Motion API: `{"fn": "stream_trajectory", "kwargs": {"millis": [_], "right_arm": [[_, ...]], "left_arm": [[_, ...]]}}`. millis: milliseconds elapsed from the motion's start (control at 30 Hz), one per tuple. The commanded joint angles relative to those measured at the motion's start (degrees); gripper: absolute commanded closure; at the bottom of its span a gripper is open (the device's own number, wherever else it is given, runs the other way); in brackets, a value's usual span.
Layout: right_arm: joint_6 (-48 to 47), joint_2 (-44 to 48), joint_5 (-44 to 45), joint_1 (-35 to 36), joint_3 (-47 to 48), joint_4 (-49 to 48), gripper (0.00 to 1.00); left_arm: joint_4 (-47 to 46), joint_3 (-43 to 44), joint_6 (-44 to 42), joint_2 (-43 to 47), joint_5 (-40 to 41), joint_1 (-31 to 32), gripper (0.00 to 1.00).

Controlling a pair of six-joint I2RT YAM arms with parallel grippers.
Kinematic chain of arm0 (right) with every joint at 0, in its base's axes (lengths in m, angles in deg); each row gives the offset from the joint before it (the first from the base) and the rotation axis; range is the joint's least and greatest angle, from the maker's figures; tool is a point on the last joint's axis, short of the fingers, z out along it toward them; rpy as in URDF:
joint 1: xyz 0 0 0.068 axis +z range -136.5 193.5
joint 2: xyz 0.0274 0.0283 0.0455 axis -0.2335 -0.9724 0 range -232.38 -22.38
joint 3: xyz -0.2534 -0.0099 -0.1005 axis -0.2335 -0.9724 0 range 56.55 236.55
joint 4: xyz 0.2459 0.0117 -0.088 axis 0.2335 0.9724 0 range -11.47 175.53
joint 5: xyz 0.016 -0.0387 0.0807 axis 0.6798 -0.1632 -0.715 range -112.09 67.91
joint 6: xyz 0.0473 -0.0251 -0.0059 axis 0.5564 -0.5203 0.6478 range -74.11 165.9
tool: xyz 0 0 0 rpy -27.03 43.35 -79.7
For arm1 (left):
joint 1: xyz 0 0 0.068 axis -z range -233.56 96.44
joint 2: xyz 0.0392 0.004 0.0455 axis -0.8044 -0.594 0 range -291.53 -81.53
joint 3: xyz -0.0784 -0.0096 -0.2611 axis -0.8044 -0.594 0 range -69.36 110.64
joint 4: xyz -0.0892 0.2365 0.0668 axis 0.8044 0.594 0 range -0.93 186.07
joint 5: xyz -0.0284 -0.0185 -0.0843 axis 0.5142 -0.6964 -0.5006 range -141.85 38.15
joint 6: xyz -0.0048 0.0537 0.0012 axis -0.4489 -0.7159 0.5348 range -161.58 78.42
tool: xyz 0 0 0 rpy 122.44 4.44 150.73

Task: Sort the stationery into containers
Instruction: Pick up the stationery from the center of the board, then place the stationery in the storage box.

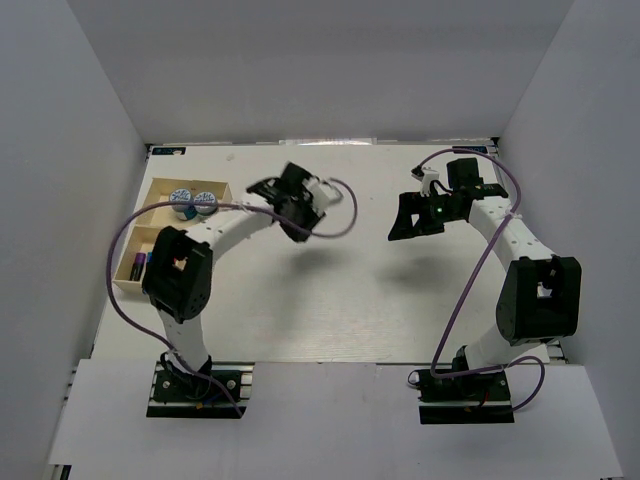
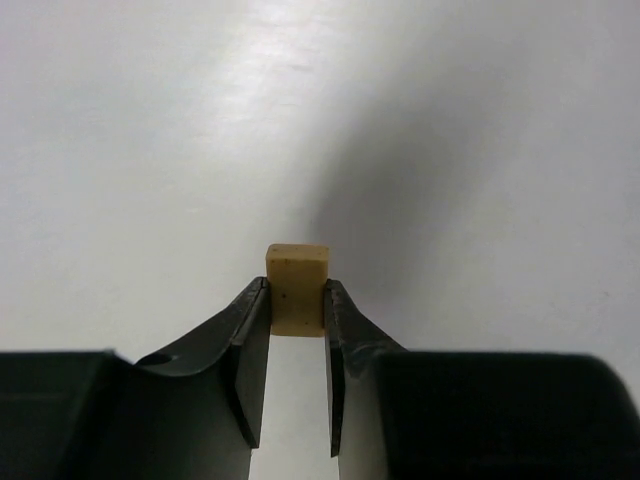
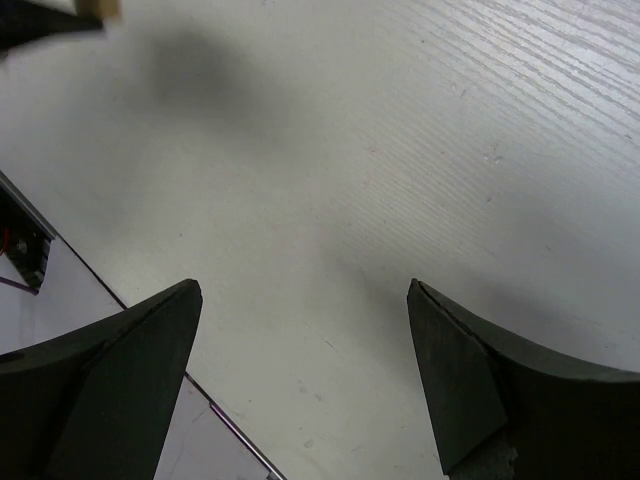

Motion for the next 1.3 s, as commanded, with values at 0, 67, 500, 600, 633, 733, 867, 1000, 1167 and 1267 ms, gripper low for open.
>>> {"fn": "stream_trajectory", "kwargs": {"millis": [0,67,500,600,633,733,867,1000,1167,1267], "right_arm": [[-0.2,0.5,-0.9,-0.5,-0.5,-0.7,0.11],[-0.3,0.2,-1.4,-0.5,-0.1,-0.7,0.11],[0.0,-0.4,-2.5,-0.3,0.0,-0.8,0.12],[0.0,-0.2,-2.2,-0.5,-0.2,-0.8,0.12],[-0.1,-0.2,-2.2,-0.3,-0.2,-0.8,0.12],[0.0,0.1,-2.1,-0.5,-0.4,-0.9,0.12],[0.1,-0.2,-2.1,-0.3,-0.6,-1.1,0.12],[0.2,-0.5,-2.0,-0.3,0.0,-0.9,0.12],[0.2,-0.6,-1.3,-0.3,0.0,-0.9,0.12],[0.1,-0.4,-1.0,-0.4,-0.2,-0.8,0.11]], "left_arm": [[10.1,10.0,7.4,1.1,0.3,-10.2,1.00],[15.3,13.1,7.3,1.7,-0.6,-14.7,1.00],[26.6,8.5,0.1,11.0,-5.6,-43.8,1.00],[27.0,4.9,-0.7,11.8,-6.5,-45.8,1.00],[27.0,4.0,-1.0,12.4,-6.5,-46.6,1.00],[25.4,0.1,-2.1,13.8,-6.2,-47.4,1.00],[22.8,-4.2,-3.3,16.5,-5.8,-47.4,0.95],[22.1,-6.3,-3.3,15.9,-5.0,-47.4,0.82],[21.3,-6.5,-3.1,15.7,-6.2,-47.4,0.54],[21.5,-5.7,-3.3,15.2,-6.7,-47.4,0.36]]}}
